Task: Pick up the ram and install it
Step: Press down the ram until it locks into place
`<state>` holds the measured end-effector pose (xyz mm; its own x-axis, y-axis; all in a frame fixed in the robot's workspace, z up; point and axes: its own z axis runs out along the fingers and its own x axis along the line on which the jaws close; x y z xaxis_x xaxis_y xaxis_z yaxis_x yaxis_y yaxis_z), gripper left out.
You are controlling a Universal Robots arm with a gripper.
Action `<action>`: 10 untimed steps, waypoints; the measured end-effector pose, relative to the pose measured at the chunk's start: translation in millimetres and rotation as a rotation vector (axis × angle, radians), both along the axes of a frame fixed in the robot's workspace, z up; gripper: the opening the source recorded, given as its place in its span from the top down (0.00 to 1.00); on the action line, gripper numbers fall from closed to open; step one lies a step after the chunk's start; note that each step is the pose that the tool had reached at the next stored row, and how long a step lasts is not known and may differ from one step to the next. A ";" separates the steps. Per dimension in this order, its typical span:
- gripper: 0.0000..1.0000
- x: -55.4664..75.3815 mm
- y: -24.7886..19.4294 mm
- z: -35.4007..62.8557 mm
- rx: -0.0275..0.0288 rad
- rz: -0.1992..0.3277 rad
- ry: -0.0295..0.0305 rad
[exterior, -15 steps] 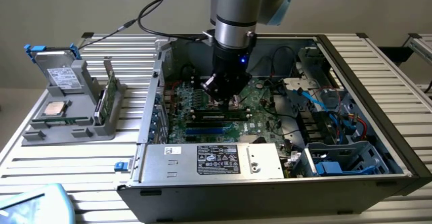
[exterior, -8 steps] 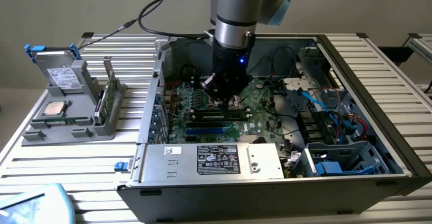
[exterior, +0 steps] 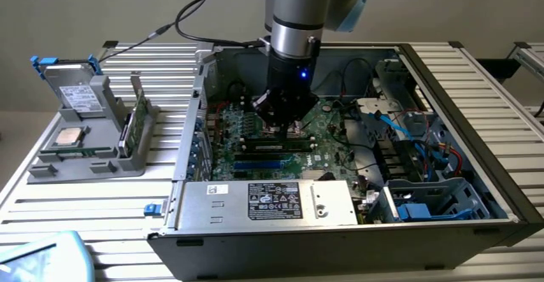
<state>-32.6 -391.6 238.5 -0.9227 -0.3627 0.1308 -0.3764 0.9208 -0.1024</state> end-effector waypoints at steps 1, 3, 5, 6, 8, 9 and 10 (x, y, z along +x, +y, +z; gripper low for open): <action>0.90 0.0 0.0 0.8 -0.0037 -0.005 -0.0001; 0.90 0.2 0.1 2.6 -0.0104 -0.013 -0.0005; 0.90 0.4 0.1 4.5 -0.0179 -0.020 -0.0009; 0.90 0.5 0.0 5.5 -0.0217 -0.024 -0.0013; 0.90 0.8 0.0 6.5 -0.0288 -0.031 -0.0028; 0.90 0.8 0.0 6.7 -0.0314 -0.036 -0.0039; 0.90 0.8 0.0 6.7 -0.0329 -0.042 -0.0050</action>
<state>-31.8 -391.6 245.2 -0.9377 -0.3193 0.1374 -0.3370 0.9318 -0.1346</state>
